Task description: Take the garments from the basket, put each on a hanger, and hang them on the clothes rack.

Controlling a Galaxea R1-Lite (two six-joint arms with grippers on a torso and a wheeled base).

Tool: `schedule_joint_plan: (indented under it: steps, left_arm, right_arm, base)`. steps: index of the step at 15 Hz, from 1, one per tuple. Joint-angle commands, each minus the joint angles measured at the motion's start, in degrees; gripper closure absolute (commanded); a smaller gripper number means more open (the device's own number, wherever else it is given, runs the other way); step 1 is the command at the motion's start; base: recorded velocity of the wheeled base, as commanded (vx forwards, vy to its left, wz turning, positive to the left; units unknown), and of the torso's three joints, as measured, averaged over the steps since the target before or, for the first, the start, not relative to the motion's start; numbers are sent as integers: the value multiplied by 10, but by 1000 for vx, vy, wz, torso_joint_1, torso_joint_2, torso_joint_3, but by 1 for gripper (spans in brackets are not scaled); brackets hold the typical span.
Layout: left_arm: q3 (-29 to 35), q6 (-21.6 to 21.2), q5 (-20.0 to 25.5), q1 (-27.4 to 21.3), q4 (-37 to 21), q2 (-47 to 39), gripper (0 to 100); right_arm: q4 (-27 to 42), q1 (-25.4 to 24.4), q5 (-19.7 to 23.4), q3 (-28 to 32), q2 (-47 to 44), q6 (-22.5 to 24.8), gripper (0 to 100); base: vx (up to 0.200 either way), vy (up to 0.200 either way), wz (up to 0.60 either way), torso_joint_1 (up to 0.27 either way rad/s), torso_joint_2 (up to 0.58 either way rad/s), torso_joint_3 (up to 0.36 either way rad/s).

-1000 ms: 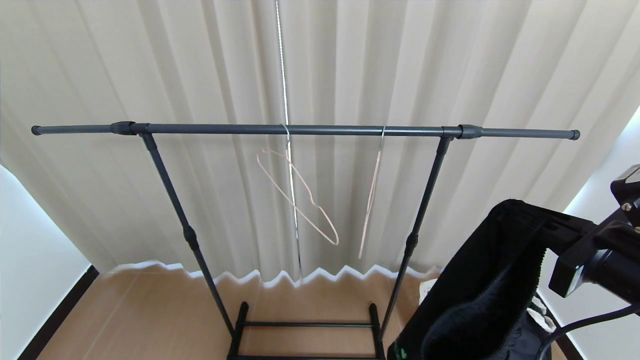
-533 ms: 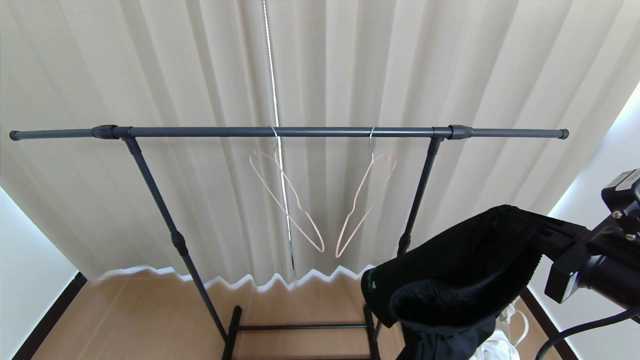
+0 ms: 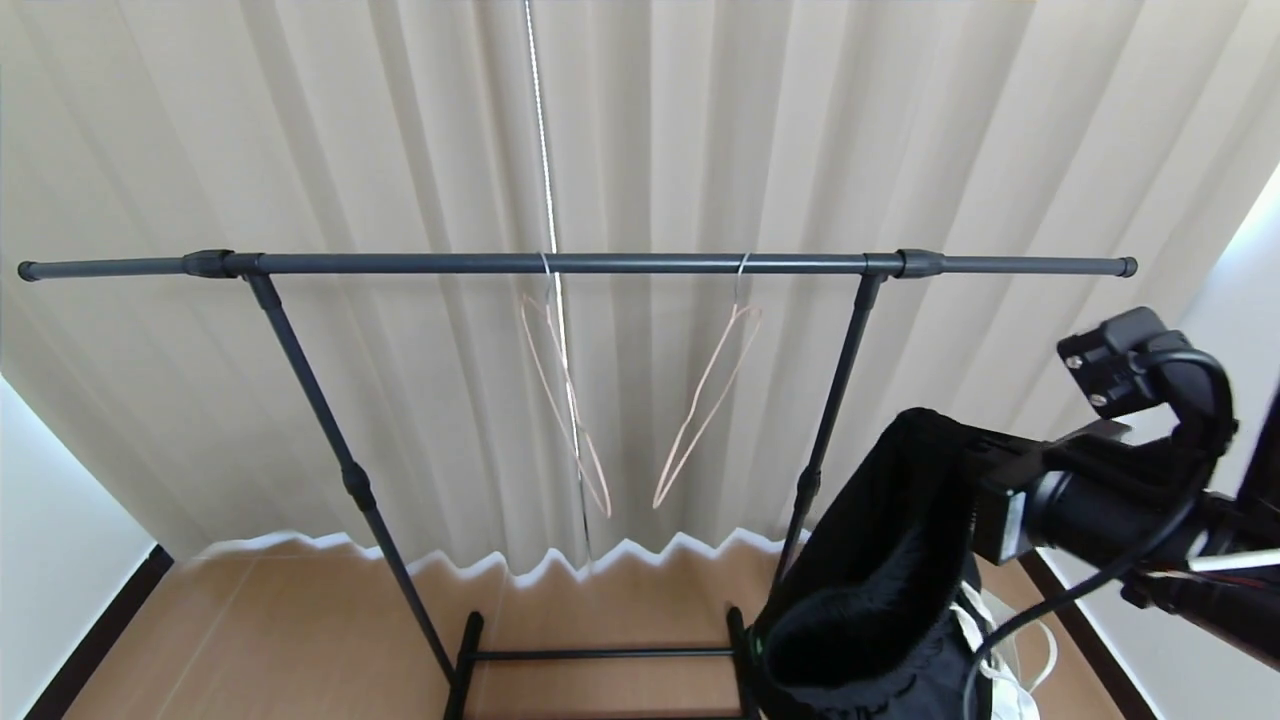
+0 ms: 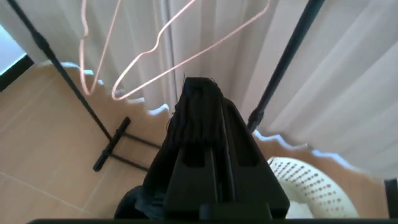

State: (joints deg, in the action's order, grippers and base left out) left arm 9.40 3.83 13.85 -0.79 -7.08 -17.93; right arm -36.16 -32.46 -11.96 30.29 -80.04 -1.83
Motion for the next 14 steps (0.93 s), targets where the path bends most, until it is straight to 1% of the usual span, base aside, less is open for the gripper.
schedule_joint_plan:
  steps: [1, 2, 4, 5, 6, 7, 8, 9, 10, 12, 14]
  left_arm:
    - [104, 52, 63, -48, -4, -304, 0]
    - [120, 75, 63, -77, -1, -352, 0]
    - [131, 92, 63, -120, 0, -394, 0]
    - [141, 105, 62, -161, 0, -412, 0]
    - [146, 113, 62, -169, 0, -417, 0]
    - [159, 127, 63, -185, 0, -432, 0]
    - [159, 134, 64, -193, 0, -450, 0]
    - [161, 154, 65, -208, 1, -475, 0]
    - [171, 183, 65, -226, 10, -501, 0]
    - [191, 220, 64, -260, 37, -553, 0]
    - [229, 234, 64, -295, 43, -618, 0]
  right_arm:
    - [2, -9, -39, 52, -102, -41, 100]
    - [2, -19, -44, 60, -111, -47, 100]
    - [2, -26, -45, 67, -117, -53, 100]
    - [-4, -38, -44, 68, -116, -54, 100]
    - [-6, -41, -45, 71, -115, -53, 100]
    - [-2, -49, -46, 86, -116, -52, 100]
    - [1, -63, -46, 95, -116, -52, 100]
    - [0, -67, -46, 100, -120, -52, 100]
    - [-4, -71, -46, 105, -129, -53, 100]
    - [-5, -74, -51, 113, -139, -53, 100]
    - [-6, -74, -62, 113, -140, -54, 100]
  base:
    - [0, 0, 0, 0, 0, 0]
    - [0, 0, 0, 0, 0, 0]
    - [0, 0, 0, 0, 0, 0]
    - [0, 0, 0, 0, 0, 0]
    - [0, 0, 0, 0, 0, 0]
    - [0, 0, 0, 0, 0, 0]
    - [0, 0, 0, 0, 0, 0]
    - [0, 0, 0, 0, 0, 0]
    - [0, 0, 0, 0, 0, 0]
    - [0, 0, 0, 0, 0, 0]
    - [0, 0, 0, 0, 0, 0]
